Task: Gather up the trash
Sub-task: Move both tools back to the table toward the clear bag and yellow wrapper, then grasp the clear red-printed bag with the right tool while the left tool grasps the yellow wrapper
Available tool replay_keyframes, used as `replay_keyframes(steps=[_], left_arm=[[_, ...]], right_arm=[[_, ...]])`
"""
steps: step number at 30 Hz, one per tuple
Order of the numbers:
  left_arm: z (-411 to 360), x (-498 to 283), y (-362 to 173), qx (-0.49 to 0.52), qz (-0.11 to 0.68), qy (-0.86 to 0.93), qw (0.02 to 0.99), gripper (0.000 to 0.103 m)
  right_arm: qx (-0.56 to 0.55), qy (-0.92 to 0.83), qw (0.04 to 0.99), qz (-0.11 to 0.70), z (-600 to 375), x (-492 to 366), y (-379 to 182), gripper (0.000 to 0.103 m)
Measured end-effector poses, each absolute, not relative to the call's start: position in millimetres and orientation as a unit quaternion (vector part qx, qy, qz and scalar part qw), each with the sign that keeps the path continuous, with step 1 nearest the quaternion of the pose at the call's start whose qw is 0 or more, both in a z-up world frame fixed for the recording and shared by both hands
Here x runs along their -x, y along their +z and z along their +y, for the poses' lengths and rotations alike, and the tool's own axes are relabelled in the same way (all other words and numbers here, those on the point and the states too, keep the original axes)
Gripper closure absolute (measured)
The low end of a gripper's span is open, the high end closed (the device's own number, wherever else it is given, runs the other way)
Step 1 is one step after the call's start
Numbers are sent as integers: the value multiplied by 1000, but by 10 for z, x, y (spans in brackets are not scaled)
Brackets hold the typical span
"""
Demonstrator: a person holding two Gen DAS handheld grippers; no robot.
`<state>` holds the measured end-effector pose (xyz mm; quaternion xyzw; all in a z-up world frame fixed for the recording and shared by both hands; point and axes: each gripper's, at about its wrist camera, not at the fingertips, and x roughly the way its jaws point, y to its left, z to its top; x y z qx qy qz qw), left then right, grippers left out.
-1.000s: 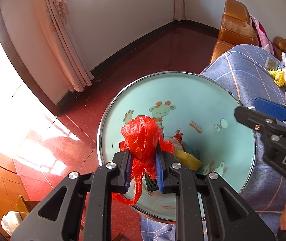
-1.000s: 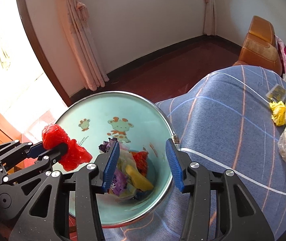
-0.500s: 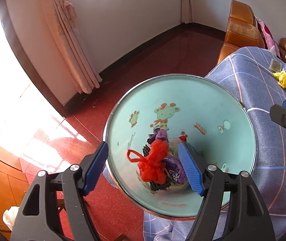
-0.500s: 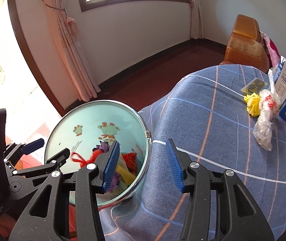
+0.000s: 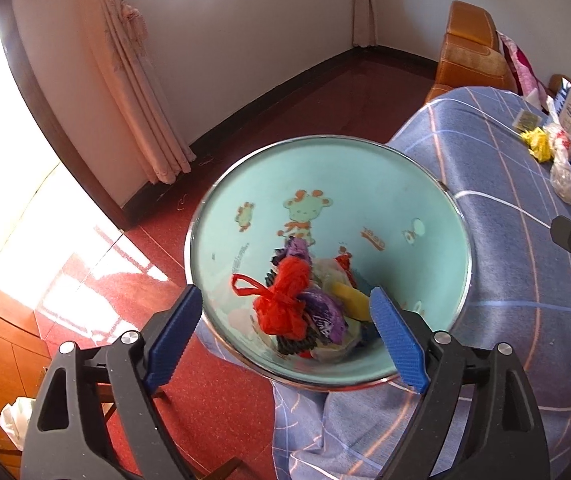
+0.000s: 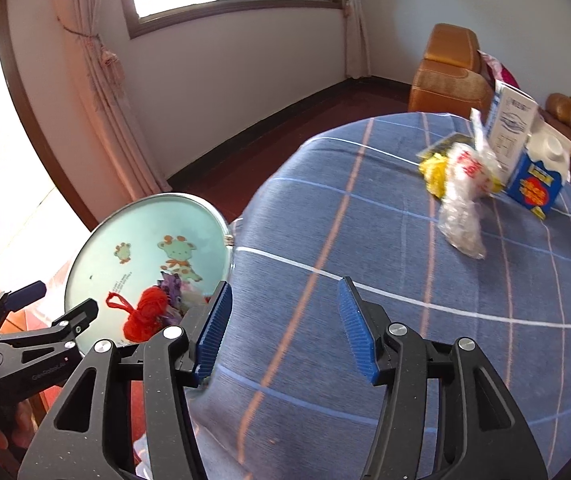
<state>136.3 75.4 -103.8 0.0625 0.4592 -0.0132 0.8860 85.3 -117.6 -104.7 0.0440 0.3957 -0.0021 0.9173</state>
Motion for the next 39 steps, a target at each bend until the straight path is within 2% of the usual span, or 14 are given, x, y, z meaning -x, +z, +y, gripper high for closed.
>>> replay_keyframes(steps=[13,21,22,27,29,30,31,34,39], left_arm=[[116,-1293,-1056,-118,457,-61,880,19],[-102,-1509,-932,-135,447,-69,881,19],[-127,-1540,-918,-136,447,-69,881,19],[-291,-1708,-851,-141,445,-80,880,19],[-373,-1767,-835,-148,443,-85,880,19],[-426,-1798,-827,-153,442,-88,880,19],[-481,-1832,-820,-156,441,-92,879,19],[-657,-1927,-798,-159,439,-108,877,19],[-1126,-2048,-729,-168,424,-156,876,19]], right_arm=[[-78,-90,914,388,-2155,-707,-1077,48],[-127,-106,907,387,-2666,-1266,-992,46],[-133,-103,906,388,-2701,-1363,-999,43],[-148,-89,893,415,-2776,-1732,-1162,43],[-159,-73,890,420,-2792,-1776,-1226,53],[-161,-62,890,423,-2811,-1786,-1262,69],[-162,-54,889,424,-2820,-1771,-1273,75],[-166,-40,892,418,-2870,-1646,-1217,82],[-155,-33,900,407,-3134,-1254,-1016,83]])
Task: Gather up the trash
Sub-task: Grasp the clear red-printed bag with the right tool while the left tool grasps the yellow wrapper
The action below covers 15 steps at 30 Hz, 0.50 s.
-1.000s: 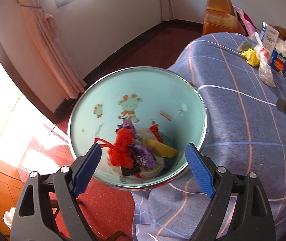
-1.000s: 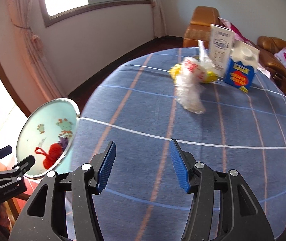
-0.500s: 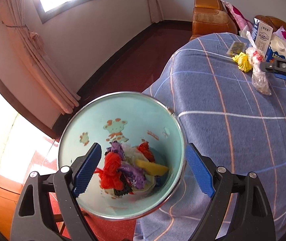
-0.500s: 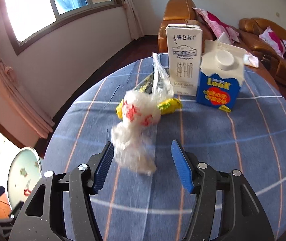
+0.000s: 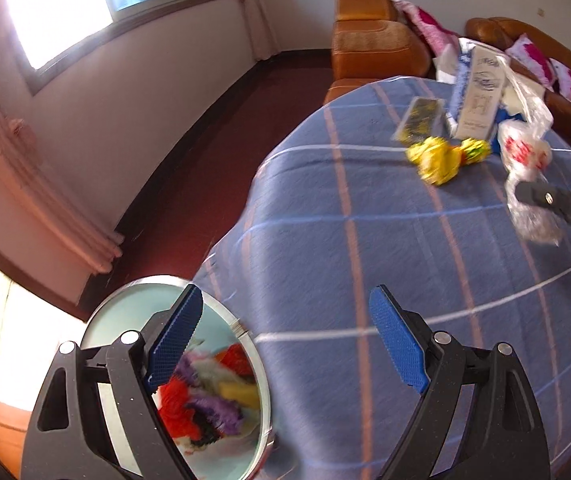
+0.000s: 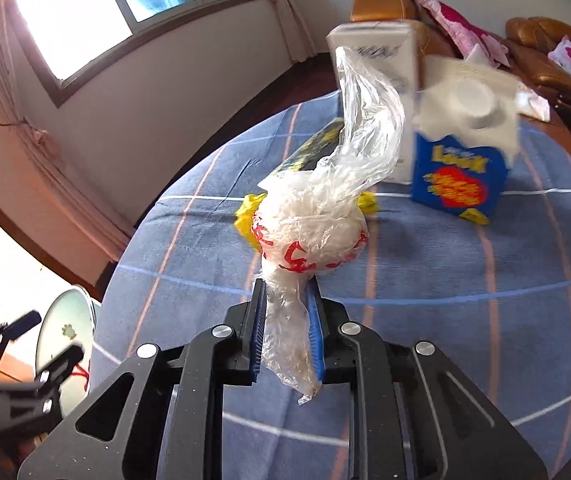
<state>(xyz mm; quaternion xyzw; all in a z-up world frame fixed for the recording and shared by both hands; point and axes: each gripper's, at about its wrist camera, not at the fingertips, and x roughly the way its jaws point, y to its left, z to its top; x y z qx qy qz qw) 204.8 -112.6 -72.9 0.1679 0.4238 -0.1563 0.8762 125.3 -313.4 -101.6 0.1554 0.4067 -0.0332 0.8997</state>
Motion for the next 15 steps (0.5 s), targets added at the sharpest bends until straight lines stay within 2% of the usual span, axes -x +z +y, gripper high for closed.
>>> replay_keyframes(steps=[10,13,15], left_arm=[[-2146,-2483,-787,-173,402,-225,870,20],[-2419,-2621,-847,-182,396,-237,868,29],[-2545,-2700,-906,-184,401,-240,865,29]], right_arm=[[-115,-119,879,446,-4058,-669,-1056,83],[-108,-135,875,451,-4253,-587,-1110,83],[-112,-136,873,454,-4393,-541,-1142,83]])
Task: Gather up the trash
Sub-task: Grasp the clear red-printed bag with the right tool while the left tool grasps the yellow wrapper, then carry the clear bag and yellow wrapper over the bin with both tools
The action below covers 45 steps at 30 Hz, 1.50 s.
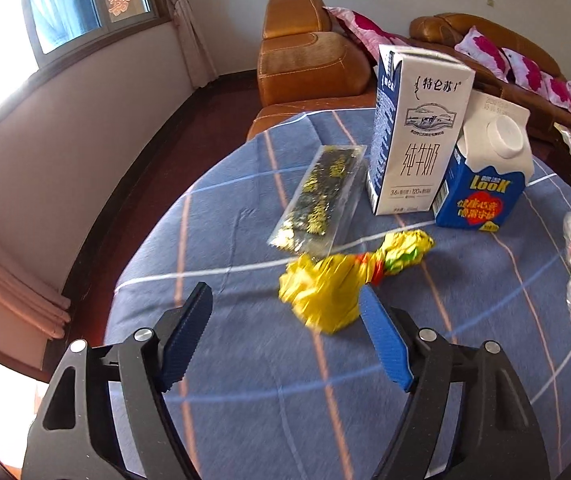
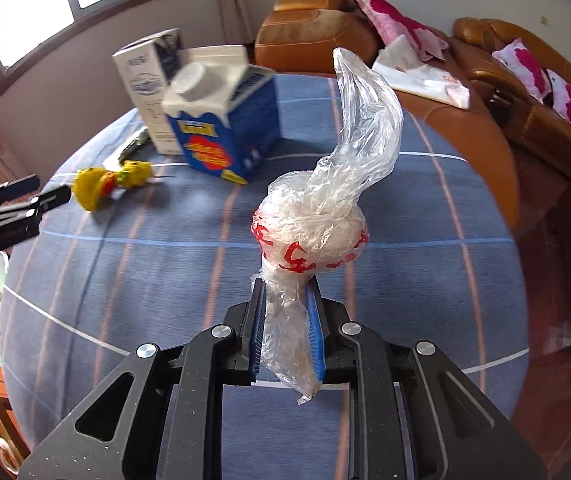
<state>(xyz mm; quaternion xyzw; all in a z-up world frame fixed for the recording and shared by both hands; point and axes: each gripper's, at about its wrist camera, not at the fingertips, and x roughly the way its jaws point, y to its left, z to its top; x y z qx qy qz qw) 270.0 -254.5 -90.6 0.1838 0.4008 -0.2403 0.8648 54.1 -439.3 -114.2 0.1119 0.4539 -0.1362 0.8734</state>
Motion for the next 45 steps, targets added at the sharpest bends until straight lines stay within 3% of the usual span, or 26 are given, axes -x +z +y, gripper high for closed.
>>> replay_keyframes(steps=[5,7,11,31,45], left_arm=[[-2742,-2841,-1073,-171,429,-245,852,37],[-2775,-2831,-1081,-167,433,-255,848,53],[-2822,-2778,-1069,-172,429,-256,849,61],[-1675,-1675,-676,-179,423,-206,864,62],[-1065,-1303,-569,-163,407,-165,884,61]], right_arm=[[-110,-127,875,455,-4473,-580,-1172,82],[-110,-126,875,455,-4468,-584,-1195,82],[-116,-125,874,454,-4489,-576,-1214,82],[-94,-95,888,440,-3765,-272,-992,82],[-62,-44,889,451,-3029,-179,-962,82]])
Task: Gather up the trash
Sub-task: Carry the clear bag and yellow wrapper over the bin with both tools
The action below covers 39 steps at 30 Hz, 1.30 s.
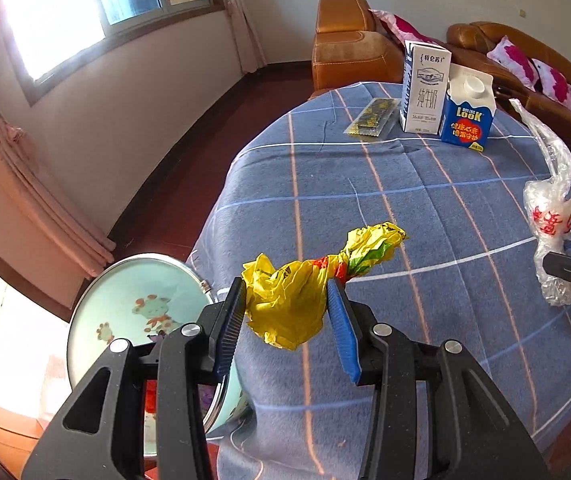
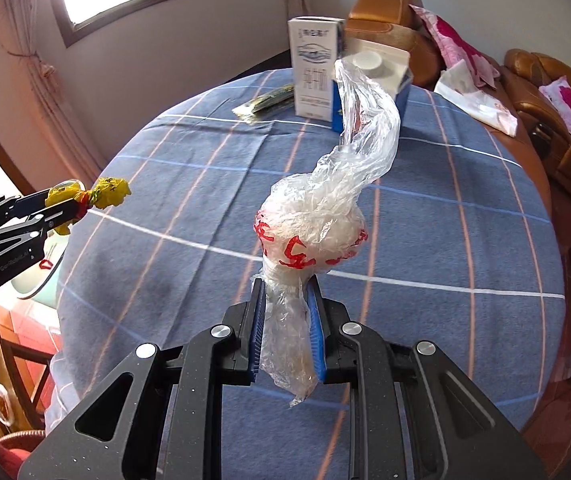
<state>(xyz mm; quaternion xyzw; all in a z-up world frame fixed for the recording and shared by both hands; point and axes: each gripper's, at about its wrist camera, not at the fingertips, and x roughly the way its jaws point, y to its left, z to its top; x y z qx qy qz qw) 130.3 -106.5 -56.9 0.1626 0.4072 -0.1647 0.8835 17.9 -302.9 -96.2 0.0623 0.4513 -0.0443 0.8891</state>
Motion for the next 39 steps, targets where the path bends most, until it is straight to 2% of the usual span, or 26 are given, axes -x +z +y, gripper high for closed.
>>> replay_keyframes(steps=[39], left_arm=[[438,-976,-557,-82,412,-51,906,61]], right_arm=[[-22,90,883,461,-1513,-315,-1013,82]])
